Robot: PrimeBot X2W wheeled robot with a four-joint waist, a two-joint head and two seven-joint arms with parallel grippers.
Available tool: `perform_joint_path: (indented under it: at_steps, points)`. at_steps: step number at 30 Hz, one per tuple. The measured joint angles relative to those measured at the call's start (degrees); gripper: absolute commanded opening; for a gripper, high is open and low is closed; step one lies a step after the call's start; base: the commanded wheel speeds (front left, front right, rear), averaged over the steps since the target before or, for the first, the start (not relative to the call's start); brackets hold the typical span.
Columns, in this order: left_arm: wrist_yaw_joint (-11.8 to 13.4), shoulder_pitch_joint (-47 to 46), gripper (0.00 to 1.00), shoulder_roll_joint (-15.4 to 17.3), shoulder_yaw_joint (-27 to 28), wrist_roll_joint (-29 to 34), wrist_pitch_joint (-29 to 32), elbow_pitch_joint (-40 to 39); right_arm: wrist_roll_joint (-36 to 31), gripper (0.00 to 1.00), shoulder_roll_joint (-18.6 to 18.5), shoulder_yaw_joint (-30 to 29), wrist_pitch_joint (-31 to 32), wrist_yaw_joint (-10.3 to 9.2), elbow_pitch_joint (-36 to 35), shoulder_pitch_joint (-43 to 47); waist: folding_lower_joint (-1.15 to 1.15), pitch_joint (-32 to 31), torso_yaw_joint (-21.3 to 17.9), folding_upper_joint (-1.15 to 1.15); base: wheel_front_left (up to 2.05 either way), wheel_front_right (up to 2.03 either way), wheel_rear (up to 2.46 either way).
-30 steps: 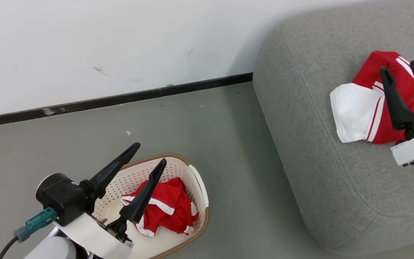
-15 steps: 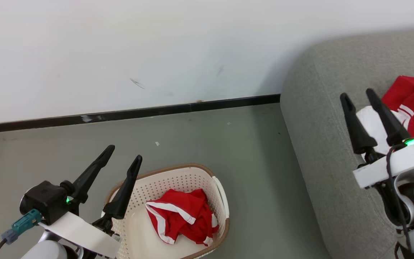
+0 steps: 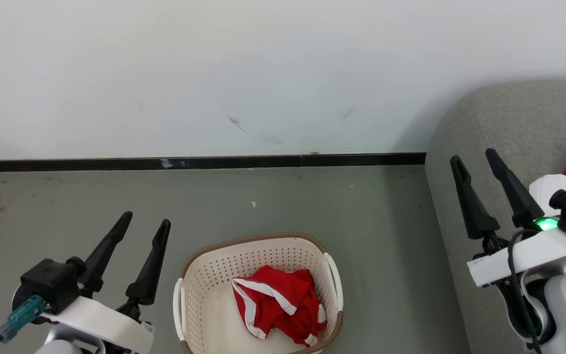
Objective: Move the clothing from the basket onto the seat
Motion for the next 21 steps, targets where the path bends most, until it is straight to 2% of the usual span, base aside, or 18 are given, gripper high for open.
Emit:
perform_joint_path:
  at_steps: [21]
  points:
    - [2.09,6.16,1.0,-1.51,3.46,-1.89,-0.75,4.78,-5.59,1.0,2.71,-2.48,-2.43,0.0,2.12,12.22,0.0,-3.09,6.98,0.0,0.0,0.0,0.0]
